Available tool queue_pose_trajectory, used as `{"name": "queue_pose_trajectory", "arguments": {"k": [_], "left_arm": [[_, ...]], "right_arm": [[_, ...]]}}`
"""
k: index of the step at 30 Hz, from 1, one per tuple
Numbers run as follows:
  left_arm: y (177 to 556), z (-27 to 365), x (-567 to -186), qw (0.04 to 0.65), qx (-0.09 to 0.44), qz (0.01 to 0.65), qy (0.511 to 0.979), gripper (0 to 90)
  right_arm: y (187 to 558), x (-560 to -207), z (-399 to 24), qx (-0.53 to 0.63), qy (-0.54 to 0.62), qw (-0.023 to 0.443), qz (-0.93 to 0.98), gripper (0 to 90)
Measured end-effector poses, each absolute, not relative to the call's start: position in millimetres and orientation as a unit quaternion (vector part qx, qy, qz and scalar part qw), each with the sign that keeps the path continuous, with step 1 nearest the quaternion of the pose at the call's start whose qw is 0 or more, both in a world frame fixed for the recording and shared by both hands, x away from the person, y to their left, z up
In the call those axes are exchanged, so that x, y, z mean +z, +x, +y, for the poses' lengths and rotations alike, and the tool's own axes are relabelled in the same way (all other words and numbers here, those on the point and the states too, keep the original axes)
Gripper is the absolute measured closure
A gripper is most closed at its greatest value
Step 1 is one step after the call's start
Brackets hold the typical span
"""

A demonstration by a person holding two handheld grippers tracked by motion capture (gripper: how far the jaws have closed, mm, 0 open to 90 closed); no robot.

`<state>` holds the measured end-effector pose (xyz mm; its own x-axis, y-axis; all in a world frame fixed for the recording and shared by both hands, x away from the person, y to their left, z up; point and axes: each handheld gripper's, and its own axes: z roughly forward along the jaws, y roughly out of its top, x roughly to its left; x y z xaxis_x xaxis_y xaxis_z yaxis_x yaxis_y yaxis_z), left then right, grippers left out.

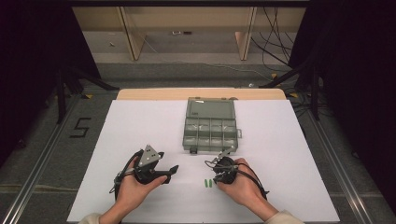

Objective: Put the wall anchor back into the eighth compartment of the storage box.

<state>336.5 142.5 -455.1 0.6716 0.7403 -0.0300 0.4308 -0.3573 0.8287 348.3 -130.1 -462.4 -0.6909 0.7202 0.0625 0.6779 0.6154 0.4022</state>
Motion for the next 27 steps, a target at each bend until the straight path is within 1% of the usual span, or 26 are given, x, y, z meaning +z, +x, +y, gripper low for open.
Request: {"name": "queue_pose_trajectory", "arguments": {"k": [3,4,8,11,27], "left_arm": [[337,142,-455,0.434,0.178,0.364,0.805,26.6],[336,141,-456,0.444,0.174,0.369,0.798,26.6],[336,140,-457,0.441,0.170,0.371,0.799,26.7],[337,141,-456,0.434,0.175,0.361,0.807,26.7],[338,140,-458,0.437,0.176,0.360,0.805,26.7]], "right_arm": [[349,-460,-131,0.208,0.387,0.054,0.897,84.5],[349,-460,-131,0.209,0.389,0.056,0.895,84.5],[351,-456,-133,0.216,0.396,0.057,0.891,84.5],[353,-452,-136,0.224,0.404,0.060,0.885,84.4],[374,-433,-154,0.259,0.429,0.082,0.861,84.4]]}}
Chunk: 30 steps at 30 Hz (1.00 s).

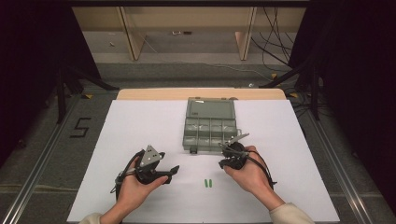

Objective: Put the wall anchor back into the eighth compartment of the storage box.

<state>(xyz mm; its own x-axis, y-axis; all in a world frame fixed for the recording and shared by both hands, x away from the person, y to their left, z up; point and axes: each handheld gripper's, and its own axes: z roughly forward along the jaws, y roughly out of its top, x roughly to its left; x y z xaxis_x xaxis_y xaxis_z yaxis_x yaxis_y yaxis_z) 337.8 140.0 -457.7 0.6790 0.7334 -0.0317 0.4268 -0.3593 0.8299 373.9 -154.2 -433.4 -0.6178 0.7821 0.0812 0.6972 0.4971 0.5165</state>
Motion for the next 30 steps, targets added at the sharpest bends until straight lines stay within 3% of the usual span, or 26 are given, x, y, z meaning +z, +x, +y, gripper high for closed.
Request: {"name": "queue_pose_trajectory", "arguments": {"k": [30], "left_arm": [[337,138,-458,0.441,0.168,0.370,0.800,26.7]], "right_arm": [[414,-412,-179,0.284,0.478,0.118,0.823,84.4]]}}
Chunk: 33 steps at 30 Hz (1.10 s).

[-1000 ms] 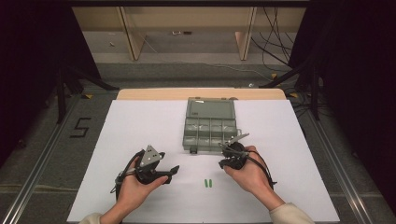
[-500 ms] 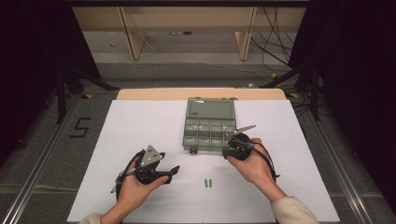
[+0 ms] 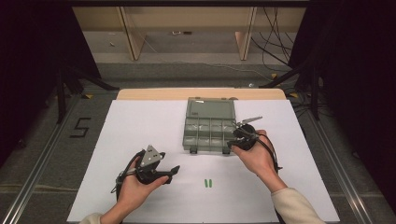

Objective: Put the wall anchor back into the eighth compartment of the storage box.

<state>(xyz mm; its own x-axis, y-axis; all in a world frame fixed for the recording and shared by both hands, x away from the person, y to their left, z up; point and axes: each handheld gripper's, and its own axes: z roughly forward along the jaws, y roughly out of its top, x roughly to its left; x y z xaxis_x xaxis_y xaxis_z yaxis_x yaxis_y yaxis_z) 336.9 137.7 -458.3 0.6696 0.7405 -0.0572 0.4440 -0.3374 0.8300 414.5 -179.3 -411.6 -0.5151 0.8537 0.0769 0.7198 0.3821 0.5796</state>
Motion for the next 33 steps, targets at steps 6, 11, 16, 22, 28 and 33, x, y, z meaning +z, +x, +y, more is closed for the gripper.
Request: {"name": "queue_pose_trajectory", "arguments": {"k": [6,11,16,22,28,33], "left_arm": [[337,139,-458,0.435,0.168,0.366,0.805,26.8],[337,138,-458,0.435,0.171,0.368,0.804,26.8],[337,138,-458,0.435,0.172,0.367,0.804,26.8],[337,138,-458,0.441,0.168,0.369,0.801,26.7],[337,137,-459,0.440,0.171,0.371,0.800,26.7],[337,138,-458,0.441,0.168,0.369,0.801,26.7]], "right_arm": [[423,-416,-182,0.296,0.483,0.132,0.813,84.4],[430,-418,-183,0.297,0.481,0.139,0.813,84.4],[436,-419,-183,0.298,0.482,0.146,0.811,84.4],[441,-422,-182,0.296,0.488,0.145,0.808,84.4],[445,-422,-181,0.286,0.493,0.142,0.809,84.3],[447,-426,-180,0.290,0.497,0.146,0.805,84.3]]}}
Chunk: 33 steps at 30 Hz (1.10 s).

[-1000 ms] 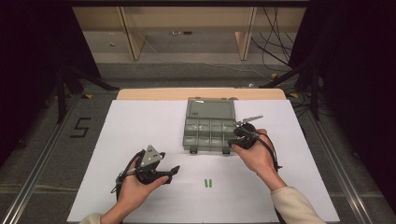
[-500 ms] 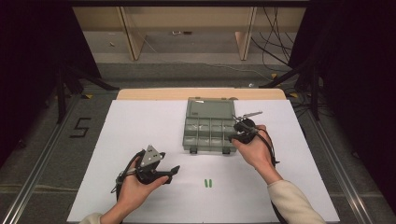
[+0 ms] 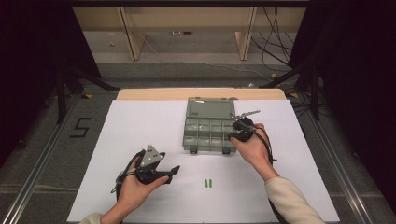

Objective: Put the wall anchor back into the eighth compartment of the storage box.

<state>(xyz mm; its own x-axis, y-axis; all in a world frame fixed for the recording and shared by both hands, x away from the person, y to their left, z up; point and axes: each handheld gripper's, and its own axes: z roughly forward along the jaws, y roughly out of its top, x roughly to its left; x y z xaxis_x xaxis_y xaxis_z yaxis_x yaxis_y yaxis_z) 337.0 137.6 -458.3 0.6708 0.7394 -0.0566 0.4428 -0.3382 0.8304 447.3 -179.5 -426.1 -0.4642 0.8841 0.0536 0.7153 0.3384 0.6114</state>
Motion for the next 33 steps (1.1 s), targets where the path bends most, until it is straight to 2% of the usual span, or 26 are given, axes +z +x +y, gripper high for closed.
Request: {"name": "queue_pose_trajectory", "arguments": {"k": [21,30,33], "left_arm": [[337,137,-459,0.442,0.170,0.372,0.798,26.8],[338,139,-458,0.432,0.175,0.360,0.808,26.8],[336,137,-459,0.442,0.169,0.373,0.798,26.8]], "right_arm": [[452,-436,-181,0.276,0.497,0.144,0.810,82.9],[450,-433,-181,0.280,0.497,0.143,0.809,73.4],[448,-429,-182,0.284,0.497,0.139,0.808,68.6]]}}
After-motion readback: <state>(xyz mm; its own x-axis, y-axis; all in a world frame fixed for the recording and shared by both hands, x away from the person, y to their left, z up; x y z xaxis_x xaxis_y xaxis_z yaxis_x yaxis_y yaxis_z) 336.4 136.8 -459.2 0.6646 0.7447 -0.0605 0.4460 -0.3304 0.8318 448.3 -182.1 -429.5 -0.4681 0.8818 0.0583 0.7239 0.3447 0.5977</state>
